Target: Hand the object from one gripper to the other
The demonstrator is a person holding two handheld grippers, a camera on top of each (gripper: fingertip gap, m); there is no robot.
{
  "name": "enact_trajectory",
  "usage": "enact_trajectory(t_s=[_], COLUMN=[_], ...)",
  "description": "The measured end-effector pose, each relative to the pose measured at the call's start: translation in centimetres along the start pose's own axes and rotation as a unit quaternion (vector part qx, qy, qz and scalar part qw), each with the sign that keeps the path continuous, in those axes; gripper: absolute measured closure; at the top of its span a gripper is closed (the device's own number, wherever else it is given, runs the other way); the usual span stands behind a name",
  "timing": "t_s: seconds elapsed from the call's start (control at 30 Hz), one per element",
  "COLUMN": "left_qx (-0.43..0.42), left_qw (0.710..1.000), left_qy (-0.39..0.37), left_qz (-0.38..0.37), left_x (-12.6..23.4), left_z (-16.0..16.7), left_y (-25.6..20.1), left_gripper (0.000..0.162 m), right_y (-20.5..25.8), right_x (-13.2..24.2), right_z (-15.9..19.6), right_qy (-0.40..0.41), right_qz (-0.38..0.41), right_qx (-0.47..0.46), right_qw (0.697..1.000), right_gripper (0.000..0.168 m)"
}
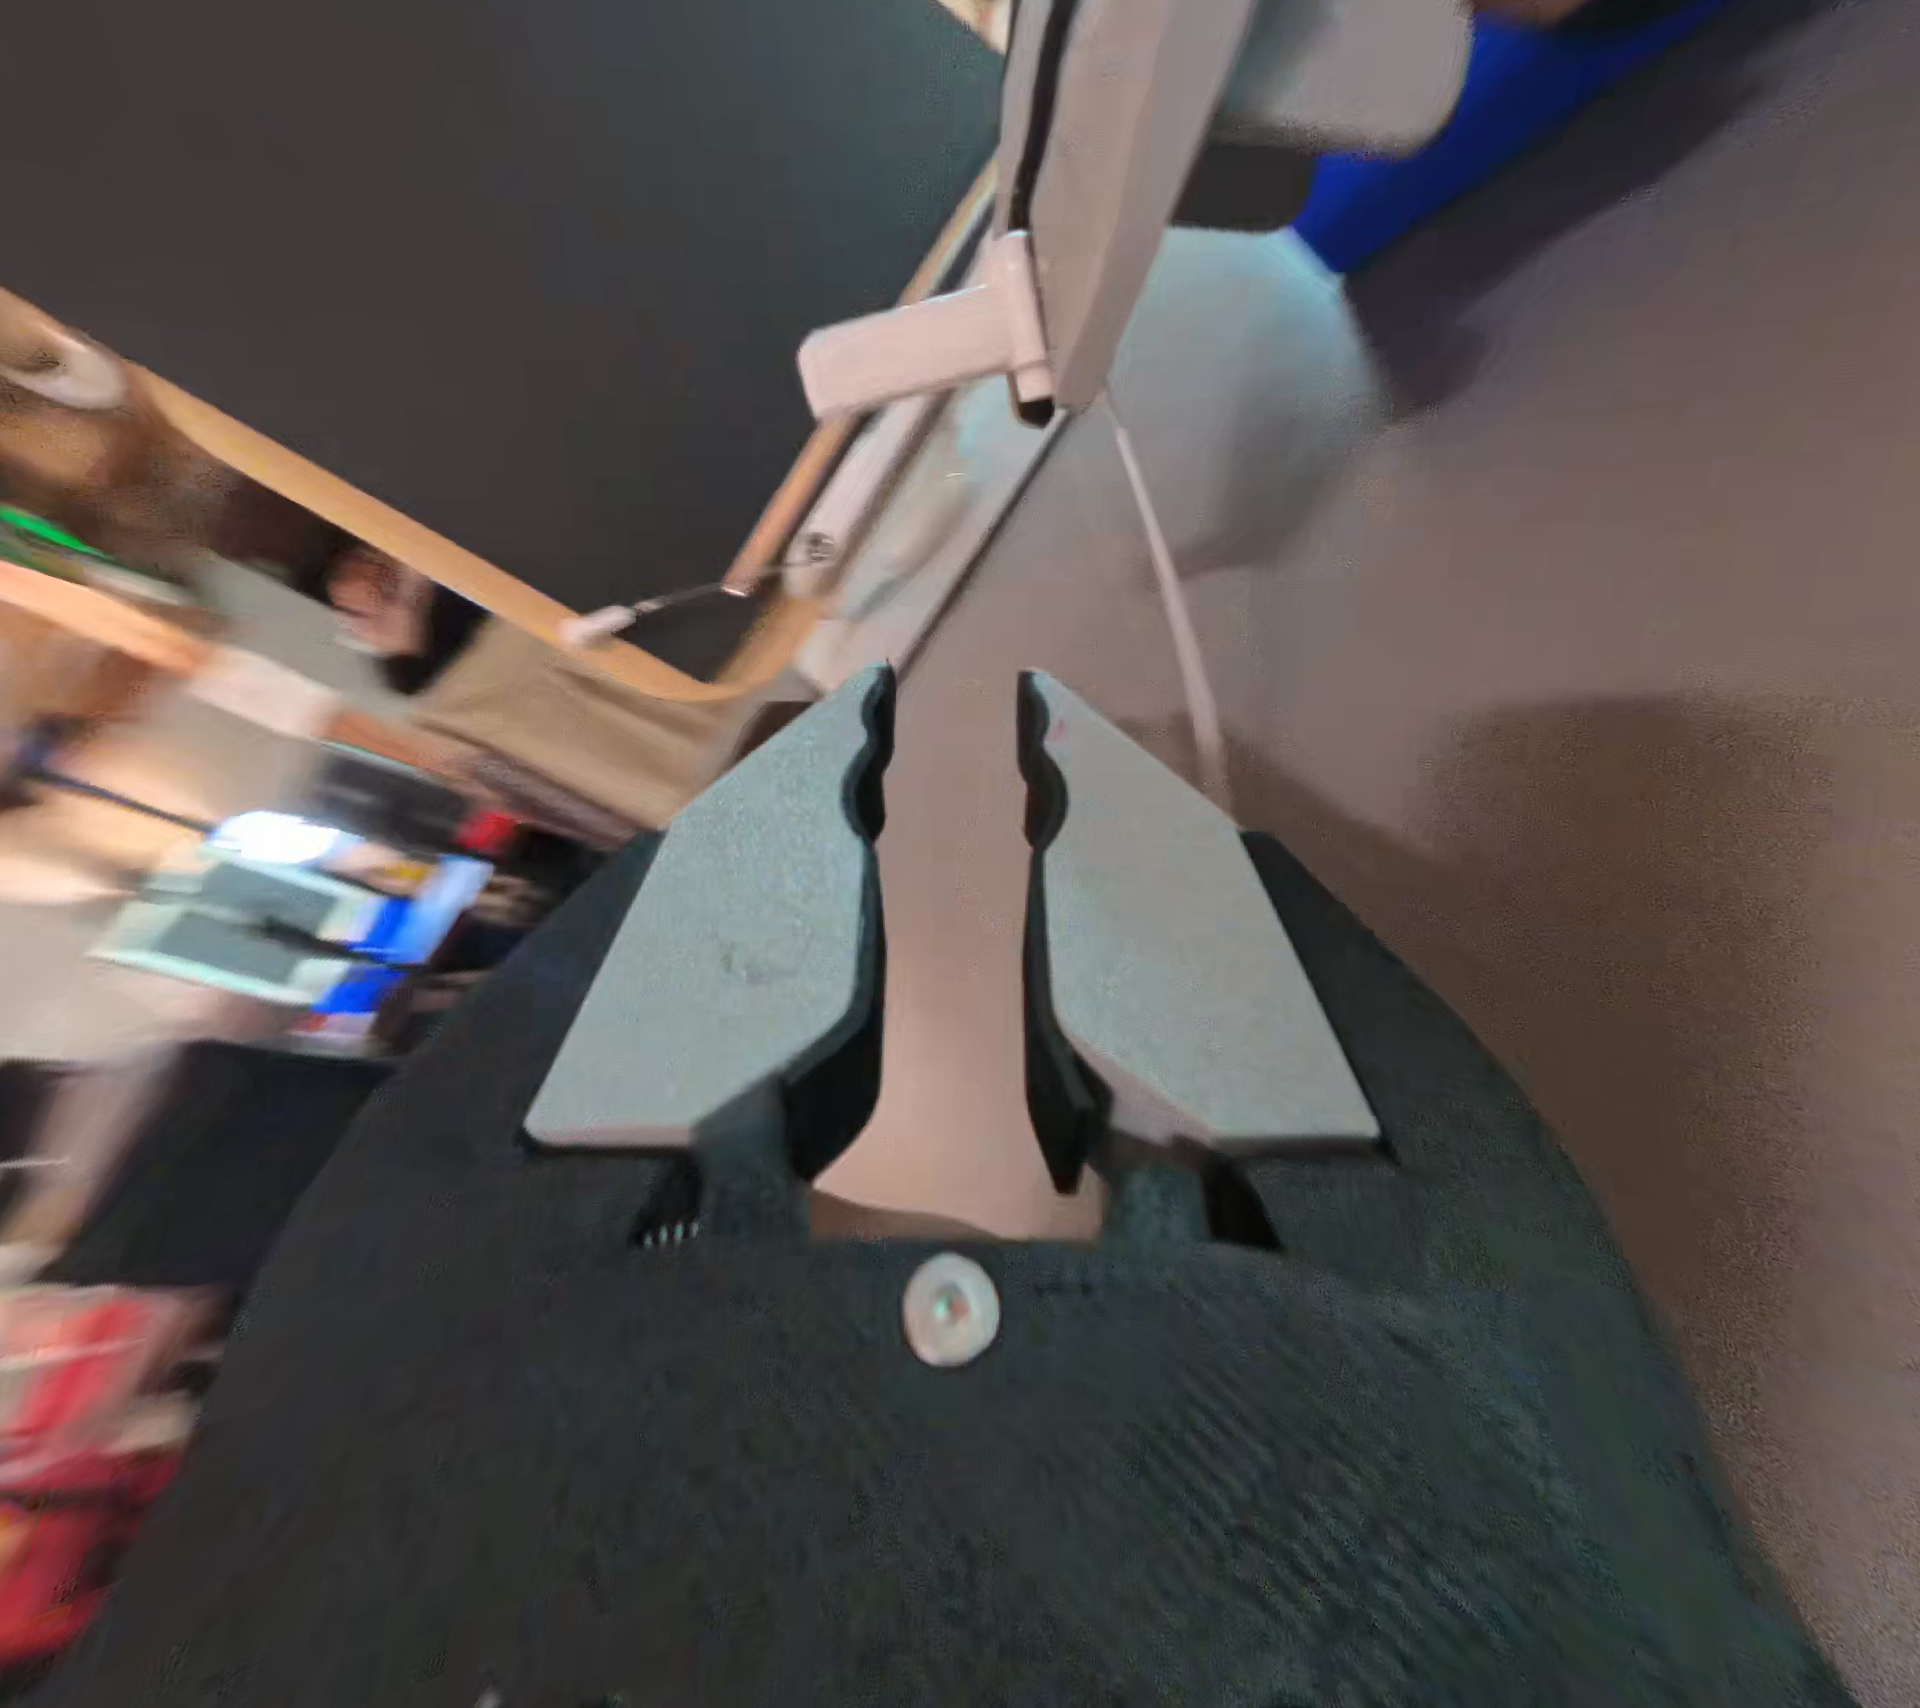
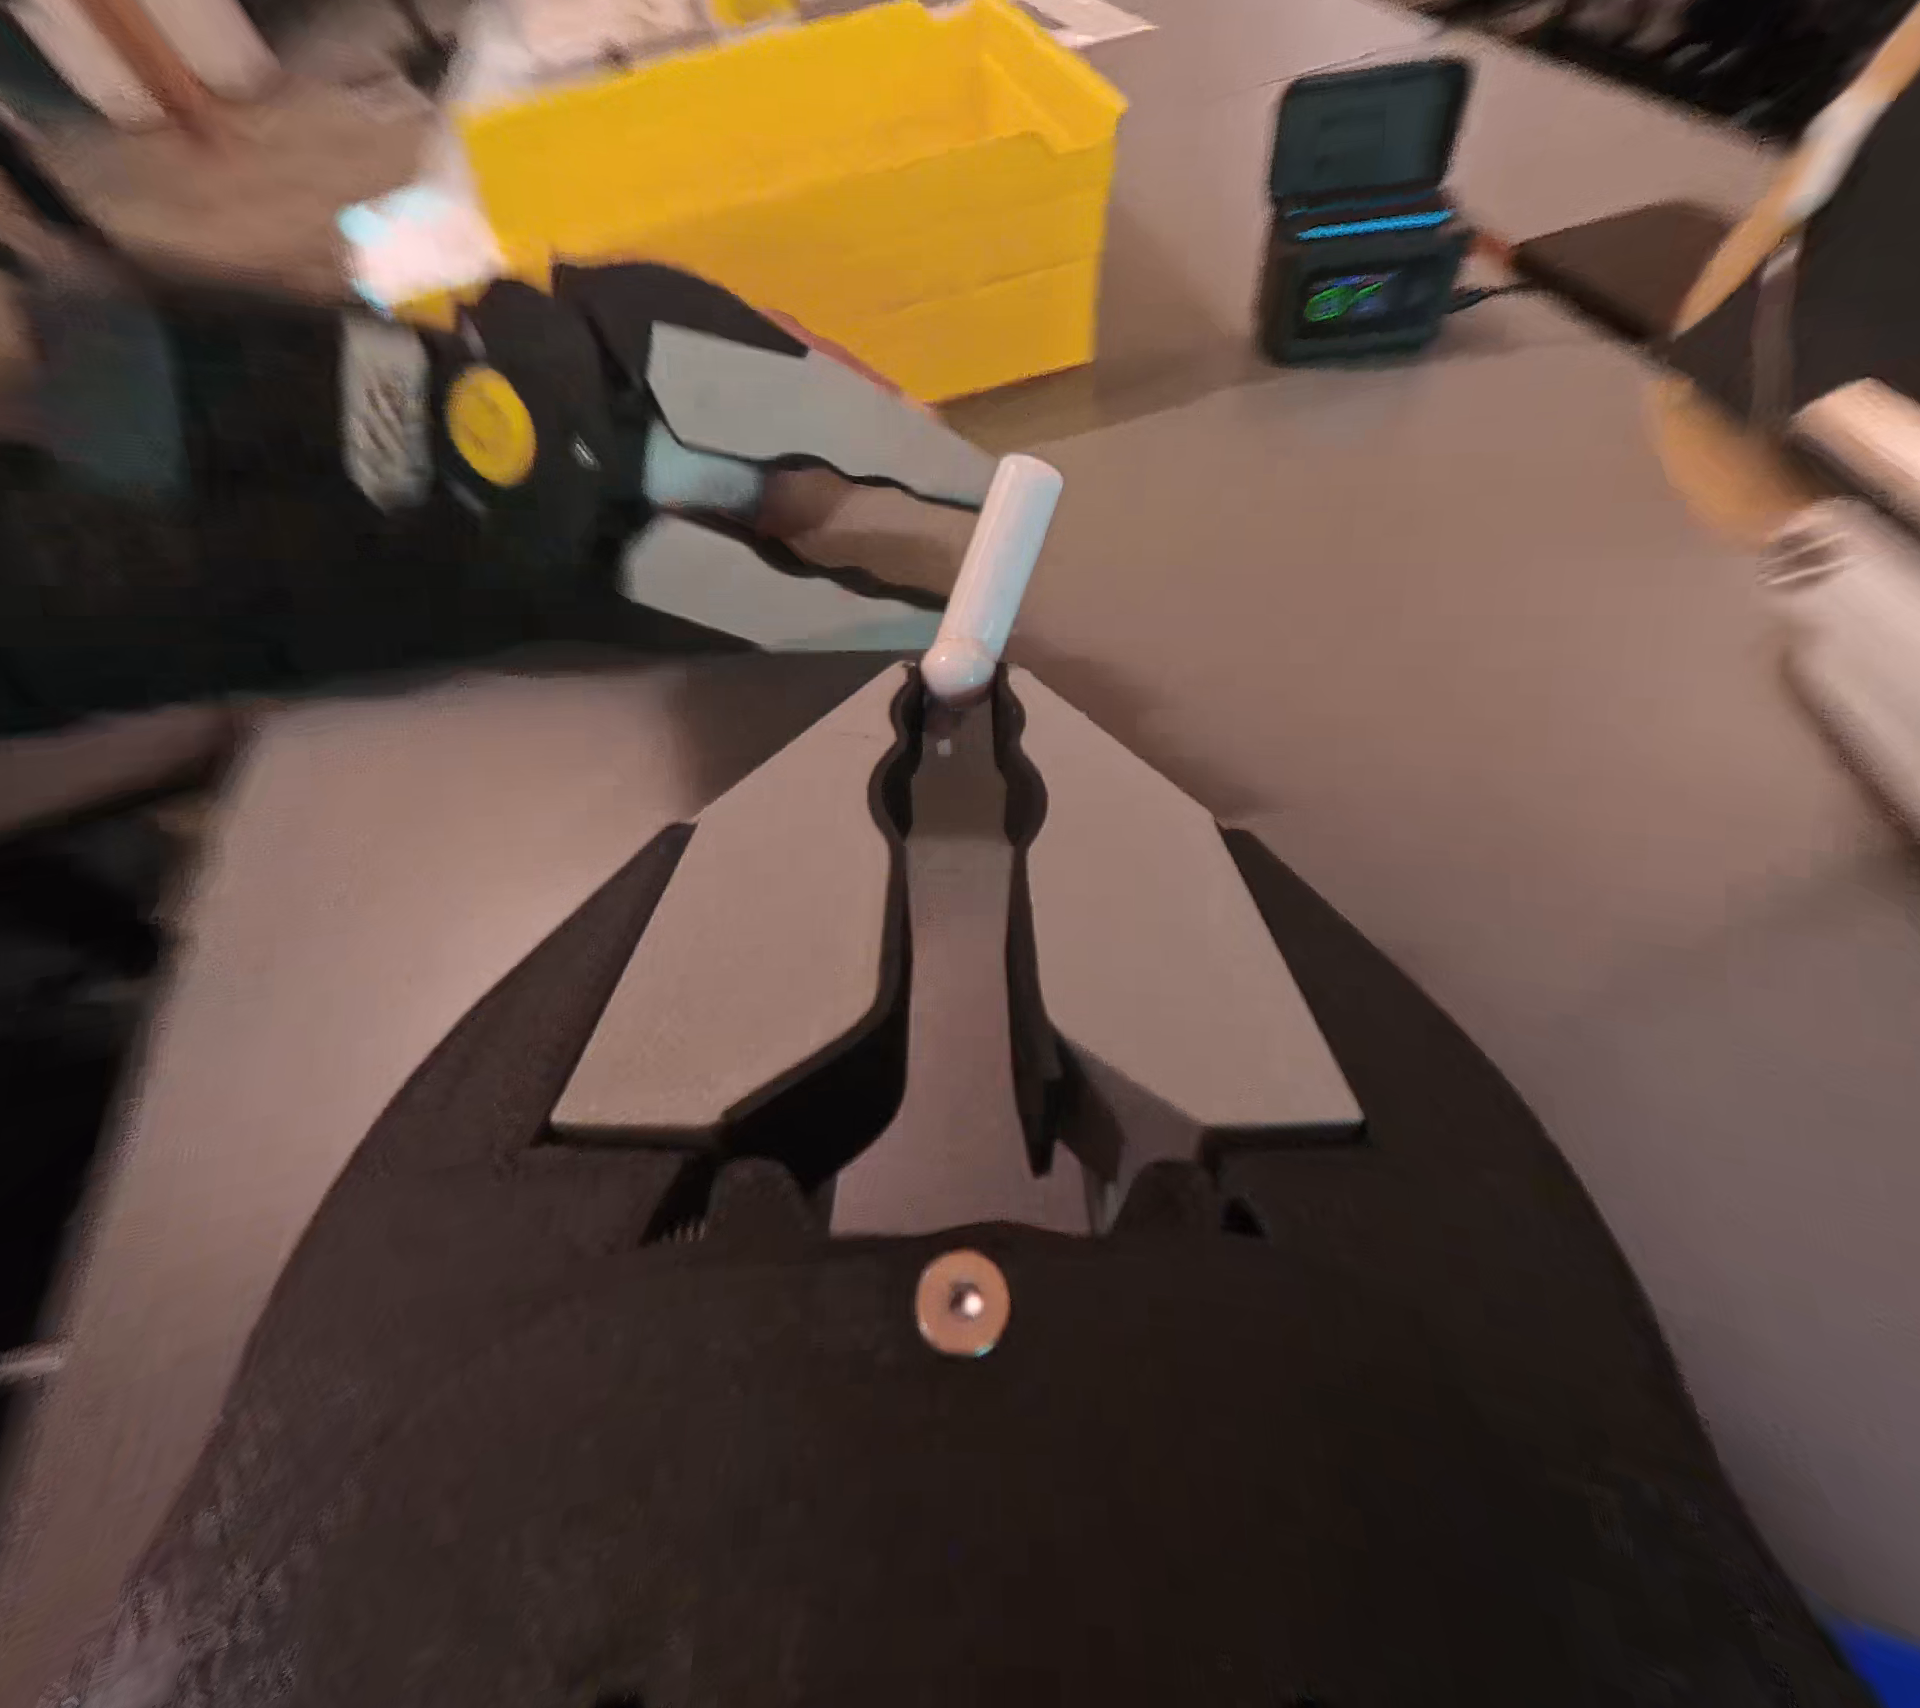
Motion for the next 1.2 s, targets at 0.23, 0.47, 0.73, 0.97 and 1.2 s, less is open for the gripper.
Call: enact_trajectory(t_s=[0.23, 0.47, 0.73, 0.97, 1.2], left_qx=[0.269, 0.282, 0.238, -0.123, -0.387], left_qw=[0.936, 0.923, 0.934, 0.985, 0.899], left_qy=[-0.045, -0.127, -0.136, -0.114, -0.11], left_qz=[0.222, 0.23, 0.23, -0.045, -0.173], left_x=[0.9, 2.6, 2.7, 2.4, 1.3], left_z=[-1.7, -3.2, -3.8, -3.8, -3.7], left_y=[-1.2, -0.3, -0.8, -0.4, -2.0], left_gripper=[0.113, 0.134, 0.152, 0.152, 0.153], right_y=[2.4, 2.6, 3.1, 1.0, 0.9], right_x=[-0.7, -0.9, -1.3, -1.0, 0.9], right_z=[-0.2, 0.9, 0.9, 1.6, -0.4], right_qy=[0.013, 0.008, 0.0, 0.039, -0.06], right_qz=[0.069, 0.025, 0.001, -0.005, -0.124], right_qx=[0.335, 0.343, 0.313, 0.12, -0.092], right_qw=[0.939, 0.939, 0.95, 0.992, 0.986], right_gripper=[0.159, 0.159, 0.157, 0.112, 0.117])
Point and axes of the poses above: each gripper's, where its closed fingertips meet, x back along the fingers, z out of its underside, y = z × x across the jaws, the point moved 6 cm from there along x, back along the fingers, and after that the axes turned 10 degrees about x, right-handed, at the moved point
